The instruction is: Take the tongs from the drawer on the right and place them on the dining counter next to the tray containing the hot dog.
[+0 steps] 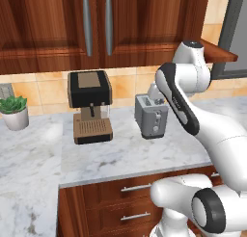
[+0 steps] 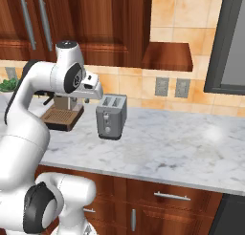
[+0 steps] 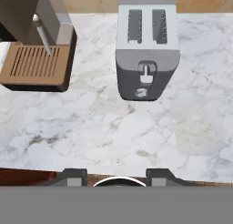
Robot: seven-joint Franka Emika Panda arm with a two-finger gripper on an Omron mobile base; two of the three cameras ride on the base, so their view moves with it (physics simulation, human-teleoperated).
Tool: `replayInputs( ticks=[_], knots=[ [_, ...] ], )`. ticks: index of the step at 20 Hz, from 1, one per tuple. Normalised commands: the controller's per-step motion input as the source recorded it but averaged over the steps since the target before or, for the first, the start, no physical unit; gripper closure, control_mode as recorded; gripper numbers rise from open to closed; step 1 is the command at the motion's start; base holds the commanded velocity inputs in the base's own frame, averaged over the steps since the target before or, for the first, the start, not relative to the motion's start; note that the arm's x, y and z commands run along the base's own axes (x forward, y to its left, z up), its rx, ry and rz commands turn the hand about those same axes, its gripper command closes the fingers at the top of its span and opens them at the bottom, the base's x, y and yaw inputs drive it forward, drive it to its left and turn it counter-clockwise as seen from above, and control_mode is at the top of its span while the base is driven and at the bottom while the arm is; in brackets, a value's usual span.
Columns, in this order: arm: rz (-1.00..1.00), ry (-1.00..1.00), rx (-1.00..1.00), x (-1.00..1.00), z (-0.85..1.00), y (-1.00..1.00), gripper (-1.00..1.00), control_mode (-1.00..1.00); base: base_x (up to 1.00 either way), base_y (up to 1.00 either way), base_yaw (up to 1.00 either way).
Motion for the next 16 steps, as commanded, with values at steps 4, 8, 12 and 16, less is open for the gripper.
replayInputs(
  ticks=[4,8,12,16],
  knots=[
    [0.0,0.01,0.0,0.0,-0.01,-0.01,-1.0,-1.0,0.0,0.0,0.0],
    [-0.09,0.0,0.07,-0.23,-0.06,-0.25,-1.0,-1.0,0.0,0.0,0.0],
    [-0.18,0.0,0.12,-0.44,-0.23,-0.45,-1.0,-1.0,0.0,0.0,0.0],
    [-0.2,0.0,0.15,-0.63,-0.28,-0.51,-1.0,-1.0,0.0,0.0,0.0]
  ],
)
